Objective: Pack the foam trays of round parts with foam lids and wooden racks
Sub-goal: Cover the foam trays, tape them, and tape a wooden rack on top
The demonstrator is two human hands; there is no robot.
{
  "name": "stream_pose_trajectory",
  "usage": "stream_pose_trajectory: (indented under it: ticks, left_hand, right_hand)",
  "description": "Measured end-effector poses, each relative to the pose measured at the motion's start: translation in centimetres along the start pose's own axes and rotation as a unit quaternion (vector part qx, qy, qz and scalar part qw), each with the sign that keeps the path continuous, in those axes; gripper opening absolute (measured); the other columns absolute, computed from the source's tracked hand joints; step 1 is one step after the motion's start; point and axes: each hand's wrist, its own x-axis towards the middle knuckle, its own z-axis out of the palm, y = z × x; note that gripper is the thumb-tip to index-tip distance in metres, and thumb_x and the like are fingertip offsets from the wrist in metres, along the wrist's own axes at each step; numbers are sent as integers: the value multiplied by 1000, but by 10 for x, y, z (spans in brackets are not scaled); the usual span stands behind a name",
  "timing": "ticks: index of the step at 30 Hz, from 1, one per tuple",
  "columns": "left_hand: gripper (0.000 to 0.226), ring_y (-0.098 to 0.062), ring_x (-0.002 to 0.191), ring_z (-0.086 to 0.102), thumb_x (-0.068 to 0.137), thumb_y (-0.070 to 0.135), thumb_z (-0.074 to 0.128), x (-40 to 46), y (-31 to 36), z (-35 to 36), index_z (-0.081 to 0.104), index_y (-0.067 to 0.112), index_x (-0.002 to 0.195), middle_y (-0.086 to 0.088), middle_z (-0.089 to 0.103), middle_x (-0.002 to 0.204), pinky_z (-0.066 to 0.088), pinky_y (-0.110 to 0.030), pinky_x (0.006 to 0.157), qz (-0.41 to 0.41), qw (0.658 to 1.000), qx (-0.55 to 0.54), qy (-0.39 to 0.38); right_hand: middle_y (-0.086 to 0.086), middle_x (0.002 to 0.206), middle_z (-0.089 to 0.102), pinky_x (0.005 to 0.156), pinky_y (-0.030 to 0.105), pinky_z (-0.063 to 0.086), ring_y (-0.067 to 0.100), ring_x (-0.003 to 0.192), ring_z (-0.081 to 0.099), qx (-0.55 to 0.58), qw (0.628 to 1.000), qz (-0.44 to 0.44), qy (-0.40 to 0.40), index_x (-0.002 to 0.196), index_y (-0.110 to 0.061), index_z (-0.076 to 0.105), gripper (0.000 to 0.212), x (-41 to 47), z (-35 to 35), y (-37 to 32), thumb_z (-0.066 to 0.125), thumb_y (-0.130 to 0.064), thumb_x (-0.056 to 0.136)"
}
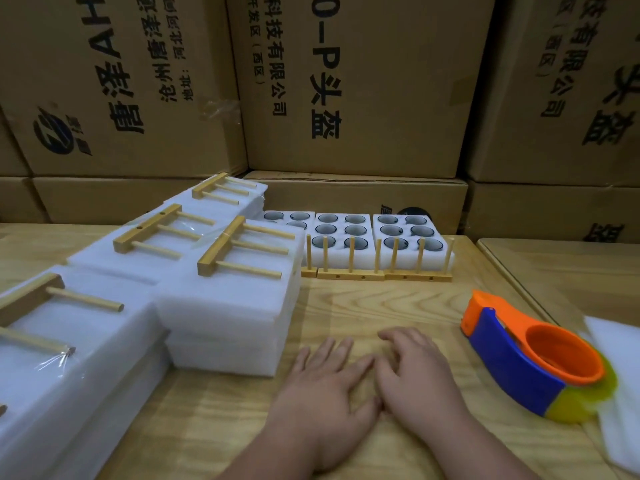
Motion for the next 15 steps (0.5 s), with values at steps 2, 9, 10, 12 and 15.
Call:
stream_pose_trajectory:
  ticks: [2, 9, 10, 12, 15]
  left_hand:
    - [75, -2, 154, -14, 89, 75, 25, 4, 0, 0, 6, 52, 158, 20, -8, 169, -11, -36, 124, -18, 1000, -10, 7]
    - [77, -1, 153, -15, 88, 70, 25, 9, -2, 2, 9, 47, 159, 20, -9, 169, -10, -33, 125, -58, 996, -61, 32]
    - [77, 0, 153, -16, 87, 70, 25, 9, -2, 2, 9, 47, 159, 20, -9, 169, -10, -33, 125, -59, 996, -65, 31]
    - [77, 0, 152, -16, 87, 70, 25, 10, -3, 2, 8, 48, 159, 21, -10, 168, -11, -32, 124, -60, 996, -66, 31]
    - [77, 1, 152, -17, 87, 70, 26, 12, -4, 2, 7, 49, 159, 21, -12, 168, -12, -32, 124, -58, 996, -60, 30]
  right_hand:
    - [-9, 143, 51, 114, 36, 35, 16, 136, 42, -50, 998, 24, -4, 141, -27, 53, 53, 25, 3, 4, 57, -33, 88]
    - [17, 153, 38, 117, 46, 30, 36, 140, 33, -15, 985, 150, 86, 154, -10, 31, 72, 103, -11, 53, 57, -23, 89]
    - [18, 152, 39, 116, 47, 30, 37, 140, 33, -9, 983, 155, 103, 154, -9, 32, 72, 111, -14, 61, 59, -22, 88]
    - [16, 154, 37, 116, 48, 31, 36, 142, 32, -13, 981, 153, 121, 154, -12, 30, 75, 126, -19, 76, 62, -28, 88]
    - [4, 166, 22, 119, 47, 28, 28, 151, 21, -37, 983, 139, 112, 159, -21, 18, 90, 146, -22, 92, 66, -48, 88]
